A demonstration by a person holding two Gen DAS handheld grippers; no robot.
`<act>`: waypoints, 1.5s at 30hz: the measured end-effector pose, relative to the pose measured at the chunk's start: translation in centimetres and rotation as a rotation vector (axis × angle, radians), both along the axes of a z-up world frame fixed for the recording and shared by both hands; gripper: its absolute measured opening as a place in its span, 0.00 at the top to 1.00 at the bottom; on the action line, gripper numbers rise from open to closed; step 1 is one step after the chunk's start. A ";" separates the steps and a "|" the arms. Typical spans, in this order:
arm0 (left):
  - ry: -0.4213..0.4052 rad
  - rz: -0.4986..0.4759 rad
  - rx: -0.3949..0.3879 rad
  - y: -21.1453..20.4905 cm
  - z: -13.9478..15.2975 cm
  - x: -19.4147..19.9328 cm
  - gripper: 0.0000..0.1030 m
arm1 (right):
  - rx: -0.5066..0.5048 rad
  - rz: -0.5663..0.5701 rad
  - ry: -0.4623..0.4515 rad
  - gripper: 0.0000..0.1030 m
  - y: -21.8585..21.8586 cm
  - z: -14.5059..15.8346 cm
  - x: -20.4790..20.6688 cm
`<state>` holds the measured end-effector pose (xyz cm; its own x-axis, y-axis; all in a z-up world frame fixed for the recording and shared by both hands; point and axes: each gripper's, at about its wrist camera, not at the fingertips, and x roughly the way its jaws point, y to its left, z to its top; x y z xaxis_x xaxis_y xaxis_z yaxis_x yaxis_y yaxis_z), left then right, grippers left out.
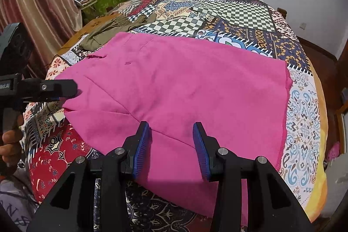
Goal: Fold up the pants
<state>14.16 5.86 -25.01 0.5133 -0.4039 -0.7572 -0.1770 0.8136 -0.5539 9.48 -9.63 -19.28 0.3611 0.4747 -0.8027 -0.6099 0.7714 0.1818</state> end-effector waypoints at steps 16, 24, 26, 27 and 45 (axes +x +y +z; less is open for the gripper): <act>-0.075 -0.036 0.207 -1.2 1.8 0.7 0.72 | 0.024 -0.022 0.035 0.59 -0.1 0.6 0.8; -0.131 0.017 0.313 0.9 3.5 -1.6 0.72 | 0.024 -0.014 -0.007 0.59 3.2 2.4 1.7; -0.140 0.022 0.351 1.2 3.8 -2.3 0.72 | 0.009 0.008 -0.007 0.59 4.6 2.4 1.8; -0.145 0.024 0.370 1.3 4.0 -2.9 0.72 | -0.002 0.026 -0.005 0.59 5.5 2.4 1.8; -0.283 -0.085 0.653 -2.7 7.8 -4.3 0.72 | -0.026 0.169 0.057 0.59 9.3 1.1 -0.7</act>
<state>9.82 3.15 -17.23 0.7127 0.0395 -0.7003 -0.0200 0.9991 0.0360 8.77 -0.36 -18.14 0.2313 0.5034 -0.8325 -0.7203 0.6638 0.2013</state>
